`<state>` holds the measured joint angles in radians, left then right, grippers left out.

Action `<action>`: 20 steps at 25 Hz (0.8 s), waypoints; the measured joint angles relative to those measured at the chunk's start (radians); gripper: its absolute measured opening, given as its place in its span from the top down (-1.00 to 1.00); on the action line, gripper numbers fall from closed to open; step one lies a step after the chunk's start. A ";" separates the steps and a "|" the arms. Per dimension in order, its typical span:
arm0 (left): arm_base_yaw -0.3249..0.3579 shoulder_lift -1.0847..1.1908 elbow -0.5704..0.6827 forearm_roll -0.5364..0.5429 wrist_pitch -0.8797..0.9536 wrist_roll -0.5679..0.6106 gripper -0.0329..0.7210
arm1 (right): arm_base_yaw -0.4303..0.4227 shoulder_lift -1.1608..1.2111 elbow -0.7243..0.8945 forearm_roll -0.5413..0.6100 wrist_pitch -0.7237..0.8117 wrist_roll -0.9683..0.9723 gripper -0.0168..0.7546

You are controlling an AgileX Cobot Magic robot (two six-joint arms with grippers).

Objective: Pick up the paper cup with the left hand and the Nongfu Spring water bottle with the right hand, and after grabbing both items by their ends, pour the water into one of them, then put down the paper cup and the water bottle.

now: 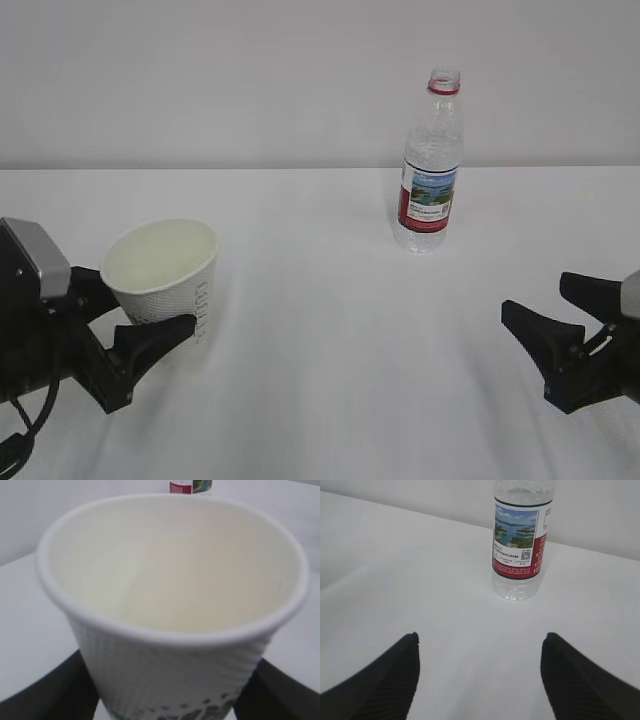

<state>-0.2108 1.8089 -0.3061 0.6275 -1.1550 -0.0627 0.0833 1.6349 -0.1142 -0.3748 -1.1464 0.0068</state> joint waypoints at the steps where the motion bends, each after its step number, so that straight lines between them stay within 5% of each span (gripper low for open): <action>1: 0.000 -0.015 0.007 0.000 0.000 -0.005 -0.51 | 0.000 0.000 0.000 0.000 0.000 0.000 -0.52; 20: 0.000 -0.247 0.101 0.042 0.002 -0.103 -0.51 | 0.000 0.000 0.000 0.032 0.000 0.000 -0.52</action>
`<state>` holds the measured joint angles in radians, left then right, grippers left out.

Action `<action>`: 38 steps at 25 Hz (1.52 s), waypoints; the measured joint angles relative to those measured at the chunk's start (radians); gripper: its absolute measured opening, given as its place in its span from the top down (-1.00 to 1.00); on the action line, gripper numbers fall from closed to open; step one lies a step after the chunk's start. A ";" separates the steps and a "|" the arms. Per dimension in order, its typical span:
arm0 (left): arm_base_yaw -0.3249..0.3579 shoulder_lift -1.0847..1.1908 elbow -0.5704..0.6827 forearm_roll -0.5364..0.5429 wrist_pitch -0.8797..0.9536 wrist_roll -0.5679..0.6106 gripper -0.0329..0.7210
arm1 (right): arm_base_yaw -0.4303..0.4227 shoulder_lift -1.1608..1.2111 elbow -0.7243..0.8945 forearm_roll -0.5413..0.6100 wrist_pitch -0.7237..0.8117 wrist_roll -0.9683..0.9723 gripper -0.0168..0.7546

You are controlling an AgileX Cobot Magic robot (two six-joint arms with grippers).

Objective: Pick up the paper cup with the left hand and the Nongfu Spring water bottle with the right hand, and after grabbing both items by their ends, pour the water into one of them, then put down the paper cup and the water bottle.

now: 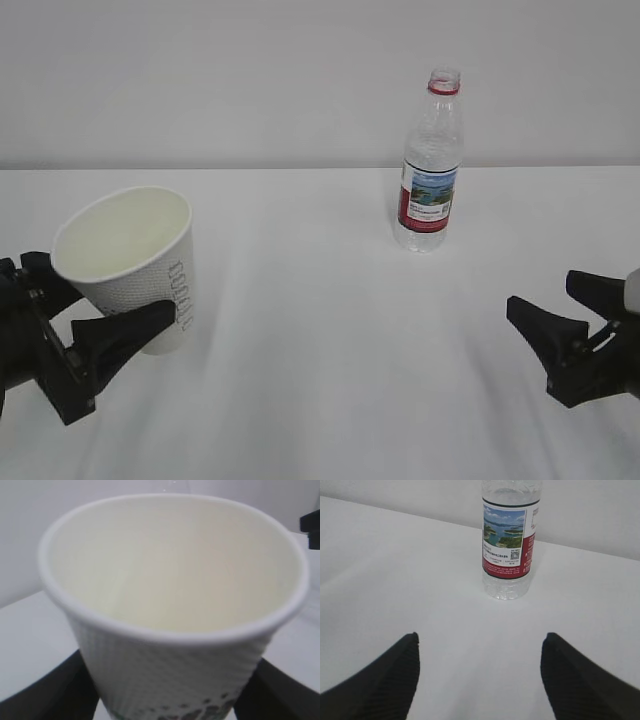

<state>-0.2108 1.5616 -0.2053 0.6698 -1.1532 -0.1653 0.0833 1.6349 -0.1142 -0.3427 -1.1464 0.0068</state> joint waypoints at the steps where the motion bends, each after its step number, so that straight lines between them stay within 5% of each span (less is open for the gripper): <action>1: 0.000 -0.001 0.000 0.025 0.000 -0.012 -0.51 | 0.000 0.000 0.000 0.000 0.000 0.000 -0.52; 16: 0.000 -0.003 0.000 0.357 0.000 -0.093 -0.51 | 0.000 0.000 0.000 -0.027 0.000 0.000 -0.52; 38: -0.234 -0.005 -0.062 0.294 0.000 -0.102 -0.51 | 0.000 0.000 0.000 -0.040 0.000 0.000 -0.52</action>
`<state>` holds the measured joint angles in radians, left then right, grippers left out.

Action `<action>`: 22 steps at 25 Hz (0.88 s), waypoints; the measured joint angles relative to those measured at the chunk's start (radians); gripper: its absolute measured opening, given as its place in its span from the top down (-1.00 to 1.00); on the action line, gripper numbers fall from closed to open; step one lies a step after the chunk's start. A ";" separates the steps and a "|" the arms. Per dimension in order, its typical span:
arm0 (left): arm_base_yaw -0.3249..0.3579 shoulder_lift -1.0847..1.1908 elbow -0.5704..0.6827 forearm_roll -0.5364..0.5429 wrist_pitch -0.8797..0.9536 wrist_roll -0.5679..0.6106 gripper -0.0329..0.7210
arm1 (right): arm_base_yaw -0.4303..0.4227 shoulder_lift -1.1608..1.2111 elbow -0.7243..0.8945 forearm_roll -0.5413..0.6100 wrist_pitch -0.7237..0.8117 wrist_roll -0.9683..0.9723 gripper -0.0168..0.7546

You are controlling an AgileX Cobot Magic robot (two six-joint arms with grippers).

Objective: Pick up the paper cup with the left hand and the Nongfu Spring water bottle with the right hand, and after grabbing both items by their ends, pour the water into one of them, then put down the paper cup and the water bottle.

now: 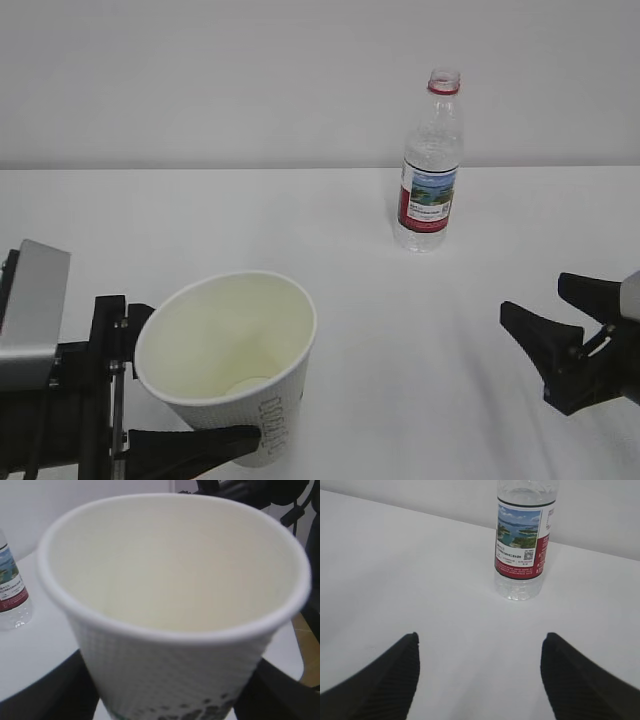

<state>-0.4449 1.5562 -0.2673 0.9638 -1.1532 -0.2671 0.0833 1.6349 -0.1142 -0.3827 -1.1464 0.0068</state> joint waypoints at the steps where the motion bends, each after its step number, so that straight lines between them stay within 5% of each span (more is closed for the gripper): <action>1: -0.009 0.000 0.000 -0.008 0.000 0.000 -0.51 | 0.000 0.000 0.000 0.000 0.000 0.000 -0.52; 22: -0.220 0.067 -0.123 -0.056 0.034 0.000 -0.51 | 0.000 0.000 0.000 0.000 0.000 -0.007 -0.52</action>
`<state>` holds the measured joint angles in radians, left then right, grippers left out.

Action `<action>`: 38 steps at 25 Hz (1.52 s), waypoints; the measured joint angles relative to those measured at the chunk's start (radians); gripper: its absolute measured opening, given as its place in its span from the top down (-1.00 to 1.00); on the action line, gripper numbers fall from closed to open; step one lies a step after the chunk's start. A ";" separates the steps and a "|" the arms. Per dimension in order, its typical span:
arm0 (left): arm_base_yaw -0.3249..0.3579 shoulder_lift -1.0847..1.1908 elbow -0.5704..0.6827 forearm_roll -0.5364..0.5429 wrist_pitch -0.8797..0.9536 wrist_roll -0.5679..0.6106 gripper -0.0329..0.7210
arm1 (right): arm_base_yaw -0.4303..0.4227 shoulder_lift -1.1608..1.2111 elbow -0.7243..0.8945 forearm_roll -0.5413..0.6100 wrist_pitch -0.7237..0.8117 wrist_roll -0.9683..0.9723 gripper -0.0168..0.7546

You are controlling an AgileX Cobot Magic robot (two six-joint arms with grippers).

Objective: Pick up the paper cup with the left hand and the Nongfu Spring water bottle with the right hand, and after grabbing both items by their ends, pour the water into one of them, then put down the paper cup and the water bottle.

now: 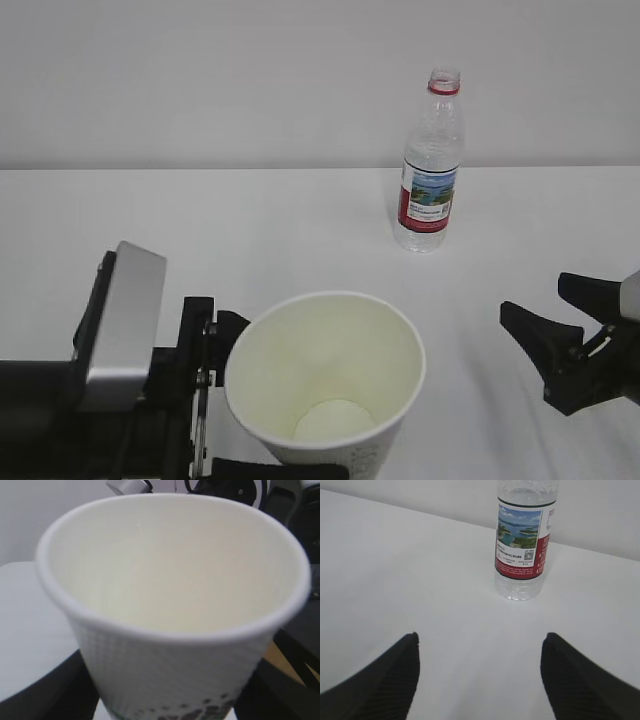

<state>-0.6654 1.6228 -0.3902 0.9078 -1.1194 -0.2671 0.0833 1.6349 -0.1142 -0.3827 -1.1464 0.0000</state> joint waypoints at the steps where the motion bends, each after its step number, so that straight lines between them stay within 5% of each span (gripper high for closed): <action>1: -0.009 0.000 0.000 0.000 0.005 0.000 -0.51 | 0.000 0.000 0.000 0.000 0.000 0.000 -0.52; 13: -0.022 0.000 0.000 0.000 0.012 0.000 -0.51 | 0.000 0.000 -0.030 -0.002 0.000 0.000 -0.52; 19: -0.022 0.000 0.000 0.000 0.012 0.000 -0.51 | 0.000 0.042 -0.073 -0.028 0.000 0.007 -0.71; 38: -0.032 0.000 0.000 0.000 0.013 0.000 -0.51 | 0.000 0.301 -0.346 -0.049 0.000 0.023 -0.76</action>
<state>-0.6976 1.6228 -0.3902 0.9078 -1.1060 -0.2671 0.0833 1.9355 -0.4604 -0.4319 -1.1464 0.0233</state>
